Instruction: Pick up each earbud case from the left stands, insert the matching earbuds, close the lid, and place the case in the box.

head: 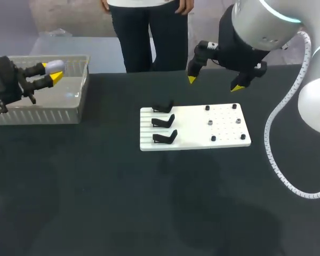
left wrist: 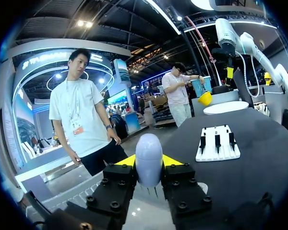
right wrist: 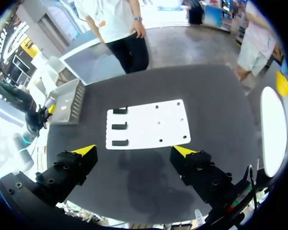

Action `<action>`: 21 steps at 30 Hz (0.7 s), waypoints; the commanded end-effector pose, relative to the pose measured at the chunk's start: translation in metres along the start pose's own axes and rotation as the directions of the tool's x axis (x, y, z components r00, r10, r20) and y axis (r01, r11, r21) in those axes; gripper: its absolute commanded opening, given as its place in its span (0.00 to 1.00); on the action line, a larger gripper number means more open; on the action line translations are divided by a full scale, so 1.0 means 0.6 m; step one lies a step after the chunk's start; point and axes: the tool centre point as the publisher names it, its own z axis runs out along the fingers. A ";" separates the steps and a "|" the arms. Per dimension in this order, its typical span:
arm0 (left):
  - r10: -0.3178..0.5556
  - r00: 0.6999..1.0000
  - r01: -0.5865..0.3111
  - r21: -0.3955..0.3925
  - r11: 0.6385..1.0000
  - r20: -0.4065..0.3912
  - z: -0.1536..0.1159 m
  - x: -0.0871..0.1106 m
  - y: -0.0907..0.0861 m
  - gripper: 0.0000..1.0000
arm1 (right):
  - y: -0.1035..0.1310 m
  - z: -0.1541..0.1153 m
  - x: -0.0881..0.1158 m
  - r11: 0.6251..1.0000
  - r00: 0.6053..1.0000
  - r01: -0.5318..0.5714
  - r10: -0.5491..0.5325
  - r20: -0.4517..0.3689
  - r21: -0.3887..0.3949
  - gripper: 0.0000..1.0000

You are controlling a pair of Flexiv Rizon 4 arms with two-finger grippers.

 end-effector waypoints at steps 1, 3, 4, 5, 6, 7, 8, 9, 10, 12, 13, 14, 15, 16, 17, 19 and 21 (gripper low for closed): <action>-0.015 1.000 0.014 -0.065 0.998 -0.020 0.010 0.026 0.011 0.00 | 0.007 0.001 0.004 1.000 1.000 -0.002 0.002 -0.006 0.007 1.00; -0.040 0.999 0.039 -0.073 0.997 -0.017 0.009 0.043 0.014 0.00 | 0.009 0.000 0.007 1.000 1.000 0.000 0.000 -0.006 0.005 1.00; -0.048 0.998 0.045 -0.071 0.996 -0.037 0.008 0.053 0.016 0.08 | 0.009 0.000 0.009 1.000 1.000 0.003 -0.003 -0.005 0.002 1.00; -0.058 0.997 0.055 -0.067 0.996 -0.043 0.008 0.060 0.016 0.24 | 0.009 -0.001 0.010 1.000 1.000 0.004 -0.004 -0.001 -0.001 1.00; -0.073 0.997 0.070 -0.064 0.995 -0.036 0.007 0.065 0.016 0.40 | 0.008 -0.002 0.011 1.000 1.000 0.006 -0.006 0.001 -0.004 1.00; -0.075 0.997 0.072 -0.064 0.995 -0.036 0.007 0.067 0.016 0.50 | 0.007 -0.002 0.012 1.000 1.000 0.009 -0.009 0.003 -0.007 1.00; -0.078 0.996 0.076 -0.061 0.995 -0.041 0.007 0.066 0.016 0.81 | 0.006 -0.003 0.013 1.000 1.000 0.011 -0.011 0.007 -0.009 1.00; -0.078 0.996 0.076 -0.060 0.995 -0.041 0.006 0.066 0.016 1.00 | 0.004 -0.004 0.014 1.000 1.000 0.011 -0.010 0.011 -0.011 1.00; -0.081 0.996 0.078 -0.061 0.995 -0.041 0.005 0.066 0.016 1.00 | 0.002 -0.006 0.014 1.000 1.000 0.011 -0.011 0.016 -0.022 1.00; -0.080 0.996 0.077 -0.063 0.995 -0.046 0.002 0.065 0.016 1.00 | -0.001 -0.010 0.013 0.999 1.000 0.014 -0.013 0.022 -0.033 1.00; -0.081 0.996 0.078 -0.071 0.994 -0.048 0.001 0.062 0.016 1.00 | -0.003 -0.013 0.012 0.999 0.999 0.023 -0.022 0.032 -0.044 1.00; -0.083 0.995 0.080 -0.073 0.994 -0.046 -0.001 0.057 0.014 1.00 | -0.004 -0.018 0.012 0.997 0.999 0.036 -0.034 0.038 -0.065 1.00; -0.084 0.996 0.081 -0.073 0.994 -0.038 -0.001 0.047 0.011 1.00 | -0.005 -0.023 0.011 0.994 0.997 0.060 -0.056 0.044 -0.095 1.00; -0.073 0.997 0.071 -0.062 0.996 -0.034 0.000 0.039 0.007 1.00 | -0.006 -0.029 0.011 0.988 0.995 0.092 -0.087 0.049 -0.124 1.00; -0.068 0.997 0.066 -0.057 0.996 -0.036 0.000 0.028 0.001 1.00 | -0.008 -0.036 0.011 0.982 0.991 0.125 -0.117 0.058 -0.142 1.00; -0.063 0.998 0.062 -0.040 0.997 -0.028 0.001 0.005 -0.016 1.00 | -0.011 -0.047 0.011 0.963 0.979 0.203 -0.194 0.068 -0.178 1.00; -0.064 0.997 0.063 -0.018 0.998 -0.034 0.003 -0.017 -0.041 1.00 | -0.013 -0.059 0.014 0.936 0.960 0.278 -0.264 0.091 -0.214 1.00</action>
